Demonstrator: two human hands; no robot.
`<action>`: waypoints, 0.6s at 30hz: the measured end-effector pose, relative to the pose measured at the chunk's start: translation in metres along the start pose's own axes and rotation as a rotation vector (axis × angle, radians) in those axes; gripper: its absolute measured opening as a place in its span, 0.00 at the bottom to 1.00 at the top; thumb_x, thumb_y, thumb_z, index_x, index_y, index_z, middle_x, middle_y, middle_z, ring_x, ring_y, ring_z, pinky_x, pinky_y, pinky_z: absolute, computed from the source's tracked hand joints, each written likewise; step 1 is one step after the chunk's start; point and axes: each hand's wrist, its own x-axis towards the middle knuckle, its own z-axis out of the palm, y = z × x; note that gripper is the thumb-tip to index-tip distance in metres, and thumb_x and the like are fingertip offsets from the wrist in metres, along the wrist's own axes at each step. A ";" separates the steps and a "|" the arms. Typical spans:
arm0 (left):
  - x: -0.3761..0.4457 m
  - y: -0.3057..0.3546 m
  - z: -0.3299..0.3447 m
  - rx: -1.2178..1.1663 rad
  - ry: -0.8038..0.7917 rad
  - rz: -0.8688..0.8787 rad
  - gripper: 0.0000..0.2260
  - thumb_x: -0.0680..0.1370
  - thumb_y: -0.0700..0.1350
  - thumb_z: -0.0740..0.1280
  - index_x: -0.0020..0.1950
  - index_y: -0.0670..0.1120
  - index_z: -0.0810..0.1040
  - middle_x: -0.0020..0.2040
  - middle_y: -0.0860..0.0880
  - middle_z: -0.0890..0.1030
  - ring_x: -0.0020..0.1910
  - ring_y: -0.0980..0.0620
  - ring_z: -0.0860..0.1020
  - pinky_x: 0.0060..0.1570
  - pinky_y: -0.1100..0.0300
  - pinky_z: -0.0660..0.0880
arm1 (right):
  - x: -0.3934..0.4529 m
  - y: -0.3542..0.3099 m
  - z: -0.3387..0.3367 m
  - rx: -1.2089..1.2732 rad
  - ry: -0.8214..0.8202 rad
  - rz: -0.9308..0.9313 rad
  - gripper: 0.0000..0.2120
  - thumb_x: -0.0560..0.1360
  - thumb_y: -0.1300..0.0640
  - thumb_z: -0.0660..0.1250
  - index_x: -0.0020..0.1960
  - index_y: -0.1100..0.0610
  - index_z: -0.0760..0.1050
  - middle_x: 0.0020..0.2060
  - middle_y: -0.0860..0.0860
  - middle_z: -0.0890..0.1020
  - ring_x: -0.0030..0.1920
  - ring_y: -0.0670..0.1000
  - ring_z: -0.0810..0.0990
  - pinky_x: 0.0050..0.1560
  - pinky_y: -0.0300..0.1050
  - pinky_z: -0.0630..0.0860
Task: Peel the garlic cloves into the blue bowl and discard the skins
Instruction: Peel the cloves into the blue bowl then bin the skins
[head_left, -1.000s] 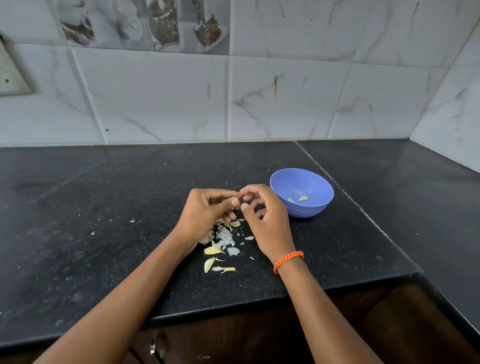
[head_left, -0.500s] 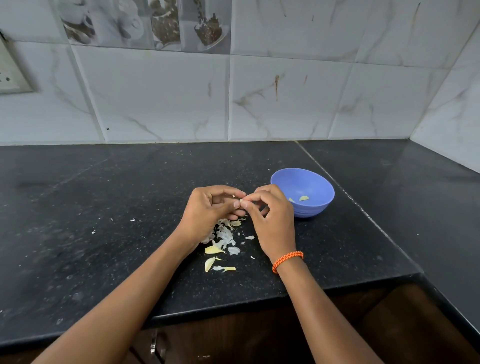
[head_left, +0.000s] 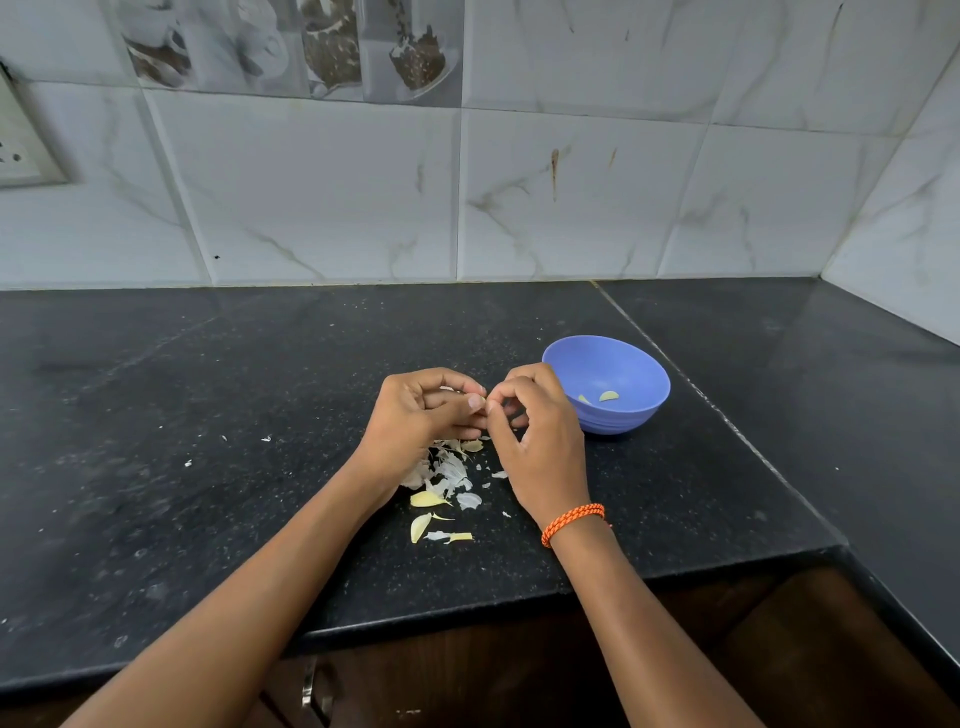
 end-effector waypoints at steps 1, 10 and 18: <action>0.000 0.001 0.000 -0.004 -0.002 -0.006 0.07 0.80 0.36 0.74 0.56 0.34 0.84 0.48 0.35 0.88 0.46 0.41 0.89 0.50 0.52 0.87 | 0.000 -0.001 0.000 -0.007 -0.008 -0.008 0.04 0.82 0.58 0.70 0.48 0.54 0.77 0.53 0.43 0.74 0.46 0.46 0.79 0.43 0.50 0.81; 0.000 0.004 -0.003 -0.099 0.011 -0.055 0.10 0.82 0.38 0.72 0.60 0.33 0.80 0.51 0.34 0.88 0.49 0.41 0.89 0.48 0.57 0.87 | 0.001 -0.002 0.000 0.027 -0.025 -0.002 0.05 0.86 0.54 0.65 0.54 0.54 0.78 0.63 0.45 0.69 0.57 0.50 0.78 0.47 0.48 0.81; 0.003 0.002 -0.007 -0.092 0.080 -0.019 0.09 0.81 0.37 0.74 0.59 0.34 0.83 0.51 0.34 0.87 0.47 0.41 0.88 0.51 0.55 0.86 | 0.002 -0.003 -0.001 0.097 -0.033 0.055 0.05 0.86 0.58 0.66 0.53 0.55 0.79 0.61 0.46 0.70 0.55 0.48 0.78 0.50 0.40 0.78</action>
